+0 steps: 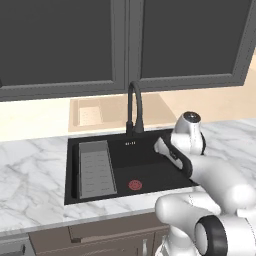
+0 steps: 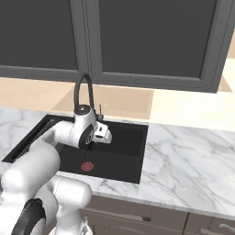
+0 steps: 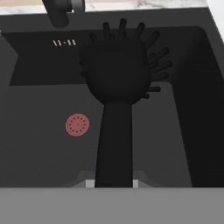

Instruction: Pick up the dish brush and dish brush from the sink, and place them back in the cabinet, and close the cabinet doors.

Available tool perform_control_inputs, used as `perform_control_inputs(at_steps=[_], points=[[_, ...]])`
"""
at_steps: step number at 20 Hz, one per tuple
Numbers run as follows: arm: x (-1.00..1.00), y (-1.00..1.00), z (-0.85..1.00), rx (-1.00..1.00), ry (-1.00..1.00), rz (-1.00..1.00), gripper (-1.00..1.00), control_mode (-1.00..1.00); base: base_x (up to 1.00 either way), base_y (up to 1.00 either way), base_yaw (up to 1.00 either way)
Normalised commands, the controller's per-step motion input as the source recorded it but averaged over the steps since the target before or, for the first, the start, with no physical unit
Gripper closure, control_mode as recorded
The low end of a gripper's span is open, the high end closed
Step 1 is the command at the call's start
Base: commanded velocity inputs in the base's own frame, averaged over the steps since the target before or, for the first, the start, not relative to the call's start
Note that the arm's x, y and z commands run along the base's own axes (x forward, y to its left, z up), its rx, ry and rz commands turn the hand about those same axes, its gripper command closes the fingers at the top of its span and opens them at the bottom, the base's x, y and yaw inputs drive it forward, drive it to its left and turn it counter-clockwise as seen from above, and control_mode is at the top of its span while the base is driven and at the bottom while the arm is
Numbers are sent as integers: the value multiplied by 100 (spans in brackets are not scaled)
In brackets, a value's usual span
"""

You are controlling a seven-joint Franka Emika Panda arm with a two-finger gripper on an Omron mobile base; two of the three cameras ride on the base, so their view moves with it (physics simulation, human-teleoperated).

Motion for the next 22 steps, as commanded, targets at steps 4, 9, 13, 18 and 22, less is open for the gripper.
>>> perform_control_inputs(at_steps=[4,9,13,18,22], points=[[-49,12,41,0,-2,0,100,-100,0,0,0],[-26,20,48,0,-1,1,100,-100,0,0,0],[-24,19,53,0,0,1,100,-100,0,0,0],[-34,11,58,0,0,0,100,-100,0,0,0],[-42,0,58,0,0,0,100,-100,0,0,0]])
